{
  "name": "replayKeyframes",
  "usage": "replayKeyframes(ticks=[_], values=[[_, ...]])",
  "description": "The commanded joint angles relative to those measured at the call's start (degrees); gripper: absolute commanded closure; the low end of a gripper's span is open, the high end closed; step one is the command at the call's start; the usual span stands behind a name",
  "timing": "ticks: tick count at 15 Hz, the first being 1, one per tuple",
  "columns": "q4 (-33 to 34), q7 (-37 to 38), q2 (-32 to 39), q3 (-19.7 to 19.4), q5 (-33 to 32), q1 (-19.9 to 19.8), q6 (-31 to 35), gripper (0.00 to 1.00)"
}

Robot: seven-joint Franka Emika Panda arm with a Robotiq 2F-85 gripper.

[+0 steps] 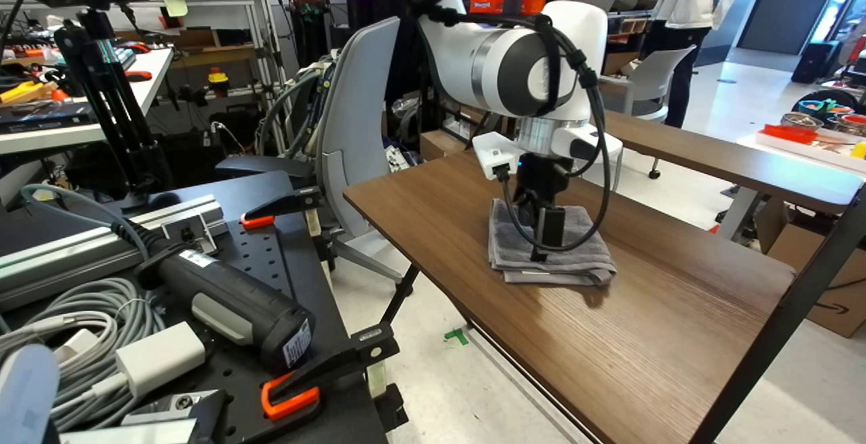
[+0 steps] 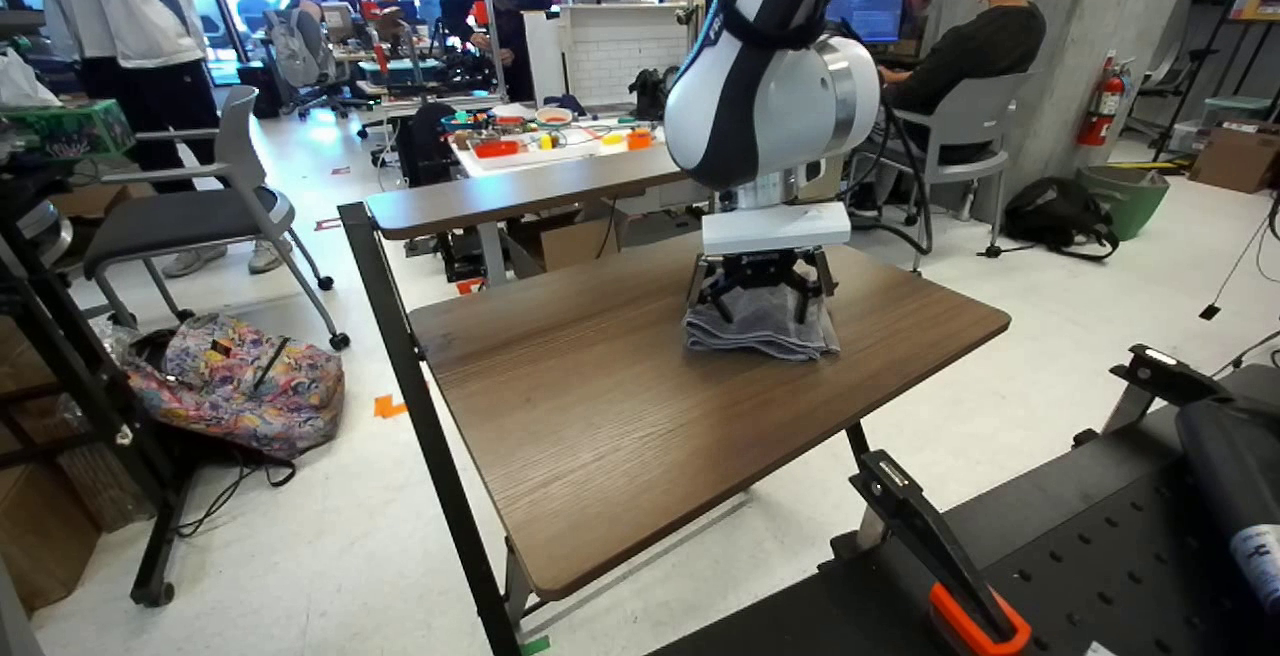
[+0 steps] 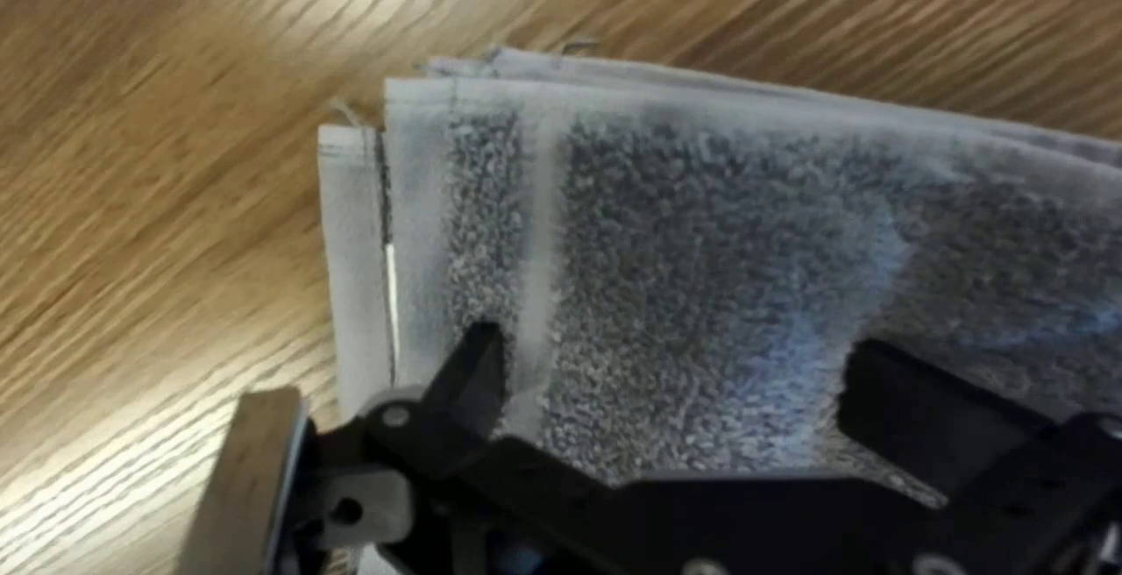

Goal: Move the towel

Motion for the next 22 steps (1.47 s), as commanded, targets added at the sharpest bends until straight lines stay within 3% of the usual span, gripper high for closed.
replayKeyframes(ticks=[1,6,13,18,22], values=[[-2.7,3.4,0.6,-0.5,-1.3,4.9,2.2,0.0],[-6.9,7.2,-1.2,0.2,-2.3,10.4,3.2,0.0],[-15.2,13.2,-8.2,-1.0,-2.2,14.2,6.8,0.0],[-24.1,16.8,-16.4,-1.1,-1.7,13.0,12.5,0.0],[-29.0,14.5,-21.6,0.6,-1.1,9.9,13.8,0.0]])
